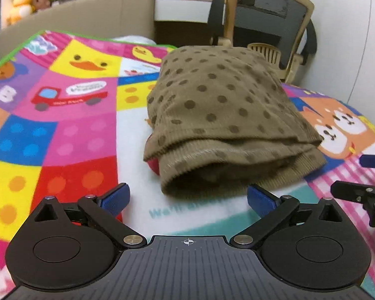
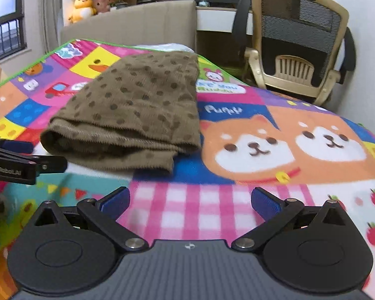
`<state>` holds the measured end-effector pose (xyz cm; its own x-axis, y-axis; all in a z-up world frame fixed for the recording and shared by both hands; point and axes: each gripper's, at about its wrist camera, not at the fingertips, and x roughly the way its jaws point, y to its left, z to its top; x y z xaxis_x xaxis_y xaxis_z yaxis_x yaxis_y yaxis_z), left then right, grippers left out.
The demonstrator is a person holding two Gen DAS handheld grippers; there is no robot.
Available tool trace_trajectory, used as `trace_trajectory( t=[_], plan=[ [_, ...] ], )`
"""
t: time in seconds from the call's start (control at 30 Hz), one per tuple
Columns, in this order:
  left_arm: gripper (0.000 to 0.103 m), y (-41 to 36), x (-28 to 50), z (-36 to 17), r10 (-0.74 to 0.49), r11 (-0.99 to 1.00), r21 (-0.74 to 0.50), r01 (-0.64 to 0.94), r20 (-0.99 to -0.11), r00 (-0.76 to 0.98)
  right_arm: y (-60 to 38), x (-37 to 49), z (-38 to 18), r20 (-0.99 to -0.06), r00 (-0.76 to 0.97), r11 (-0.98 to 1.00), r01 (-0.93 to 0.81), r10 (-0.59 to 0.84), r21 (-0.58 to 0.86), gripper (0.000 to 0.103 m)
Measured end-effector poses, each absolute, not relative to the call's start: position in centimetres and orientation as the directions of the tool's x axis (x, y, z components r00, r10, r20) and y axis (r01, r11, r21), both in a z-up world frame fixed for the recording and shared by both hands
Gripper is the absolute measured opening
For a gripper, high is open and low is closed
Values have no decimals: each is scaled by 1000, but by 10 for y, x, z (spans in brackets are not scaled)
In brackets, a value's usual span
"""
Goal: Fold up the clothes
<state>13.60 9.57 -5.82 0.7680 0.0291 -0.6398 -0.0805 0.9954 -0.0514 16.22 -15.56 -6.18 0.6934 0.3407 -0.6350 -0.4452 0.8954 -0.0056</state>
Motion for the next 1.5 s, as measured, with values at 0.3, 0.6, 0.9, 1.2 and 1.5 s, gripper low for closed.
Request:
trace_trajectory(
  t=[0.3,0.6,0.9,1.2,1.5],
  plan=[
    [103,62,103,-56,48,995,-38,-90,-611,790,-157,170,-66,-637,687,891,-454,350,0,103],
    [103,52,114,-64,104,993,22,-117,-635,765,-152,174,-69,-637,689,895,-445,346,4,103],
    [103,51,113,-64,110,992,24,-122,-634,766,-153,175,-68,-639,686,896,-444,349,13,103],
    [103,52,112,-64,103,992,14,-121,-634,766,-154,176,-68,-639,684,895,-446,351,14,103],
    [103,53,112,-64,105,992,17,-122,-634,766,-154,176,-68,-639,685,895,-446,351,14,103]
  ],
)
